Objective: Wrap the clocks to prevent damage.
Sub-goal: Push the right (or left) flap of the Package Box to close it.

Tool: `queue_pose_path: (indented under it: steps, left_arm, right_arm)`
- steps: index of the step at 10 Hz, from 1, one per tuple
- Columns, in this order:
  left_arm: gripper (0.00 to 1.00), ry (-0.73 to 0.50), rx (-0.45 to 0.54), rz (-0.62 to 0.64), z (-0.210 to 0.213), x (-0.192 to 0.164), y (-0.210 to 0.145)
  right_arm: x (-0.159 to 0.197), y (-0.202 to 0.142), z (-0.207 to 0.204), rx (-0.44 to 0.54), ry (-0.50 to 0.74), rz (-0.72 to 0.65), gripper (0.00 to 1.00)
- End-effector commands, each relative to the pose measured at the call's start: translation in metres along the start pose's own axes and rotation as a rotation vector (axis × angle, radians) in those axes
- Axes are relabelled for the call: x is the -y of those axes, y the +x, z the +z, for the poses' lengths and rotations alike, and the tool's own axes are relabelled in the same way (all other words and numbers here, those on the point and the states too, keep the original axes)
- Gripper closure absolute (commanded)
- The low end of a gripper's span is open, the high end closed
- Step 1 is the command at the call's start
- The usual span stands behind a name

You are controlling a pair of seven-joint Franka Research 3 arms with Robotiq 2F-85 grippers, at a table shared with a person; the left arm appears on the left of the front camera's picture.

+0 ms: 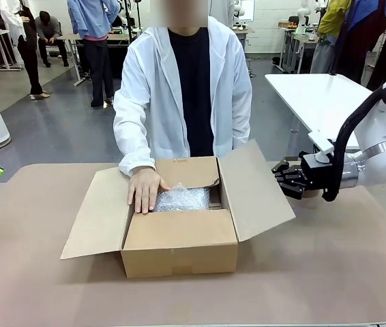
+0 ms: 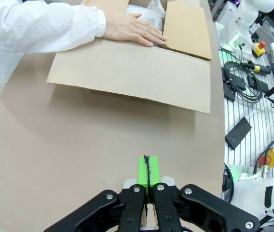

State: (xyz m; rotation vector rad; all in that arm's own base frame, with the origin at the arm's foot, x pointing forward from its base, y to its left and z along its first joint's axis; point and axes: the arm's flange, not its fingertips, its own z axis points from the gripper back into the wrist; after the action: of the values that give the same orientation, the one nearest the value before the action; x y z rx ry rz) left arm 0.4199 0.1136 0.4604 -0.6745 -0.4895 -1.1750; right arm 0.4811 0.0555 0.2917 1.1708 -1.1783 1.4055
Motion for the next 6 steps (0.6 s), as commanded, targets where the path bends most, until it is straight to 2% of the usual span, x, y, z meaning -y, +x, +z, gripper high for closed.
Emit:
queue_pose_path:
  steps: [1, 6]
  left_arm:
    - [1.0, 0.0, 0.026, -0.016, 0.002, 0.002, 0.001]
    - [1.0, 0.0, 0.026, -0.016, 0.002, 0.002, 0.001]
  right_arm:
    - [0.001, -0.003, -0.007, 0.115, 0.014, 0.095, 0.99]
    - [0.031, -0.025, -0.071, 0.117, 0.069, 0.074, 0.99]
